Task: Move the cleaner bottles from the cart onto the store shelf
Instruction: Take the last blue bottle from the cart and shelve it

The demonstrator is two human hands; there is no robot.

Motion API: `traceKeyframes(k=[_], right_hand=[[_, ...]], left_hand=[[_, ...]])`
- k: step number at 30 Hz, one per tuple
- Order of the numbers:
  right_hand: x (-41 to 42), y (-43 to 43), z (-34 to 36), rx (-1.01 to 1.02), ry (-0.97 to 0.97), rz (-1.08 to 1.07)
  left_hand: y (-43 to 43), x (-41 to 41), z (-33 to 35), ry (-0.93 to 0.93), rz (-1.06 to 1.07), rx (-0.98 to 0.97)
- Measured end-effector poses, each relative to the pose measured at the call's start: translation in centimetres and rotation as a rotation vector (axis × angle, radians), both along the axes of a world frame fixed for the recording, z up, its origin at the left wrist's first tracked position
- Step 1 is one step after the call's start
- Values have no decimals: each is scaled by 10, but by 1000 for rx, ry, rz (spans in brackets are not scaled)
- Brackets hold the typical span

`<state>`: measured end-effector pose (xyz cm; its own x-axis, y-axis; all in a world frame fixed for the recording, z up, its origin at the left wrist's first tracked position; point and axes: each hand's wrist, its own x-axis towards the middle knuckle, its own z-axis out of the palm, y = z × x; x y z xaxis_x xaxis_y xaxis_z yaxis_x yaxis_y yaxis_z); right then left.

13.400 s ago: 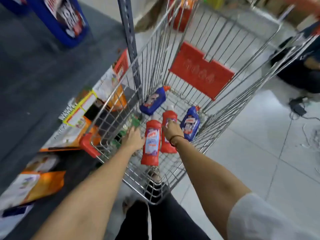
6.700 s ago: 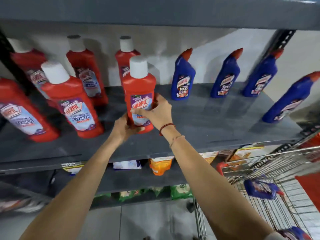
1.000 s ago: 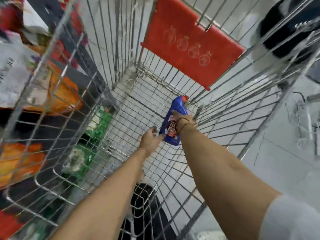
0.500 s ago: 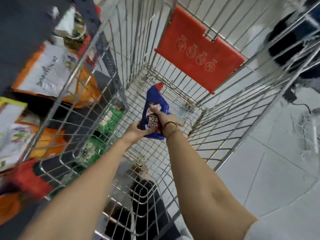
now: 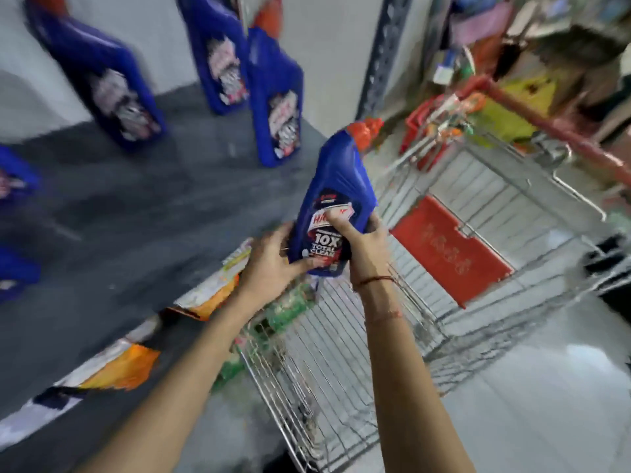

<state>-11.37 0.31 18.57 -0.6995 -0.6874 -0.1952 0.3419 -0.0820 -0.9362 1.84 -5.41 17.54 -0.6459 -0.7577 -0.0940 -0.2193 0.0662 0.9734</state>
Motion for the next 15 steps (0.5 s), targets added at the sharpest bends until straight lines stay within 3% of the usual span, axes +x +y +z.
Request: traceKeyframes(k=[3, 8, 15], right_hand=[[23, -27, 38, -116, 108, 144], [66, -76, 79, -214, 312, 380], [102, -136, 90, -122, 525, 640]], left_hand=[[-14, 36, 41, 71, 140, -103], [-44, 89, 76, -25, 301, -376], [-81, 126, 59, 13, 488, -342]])
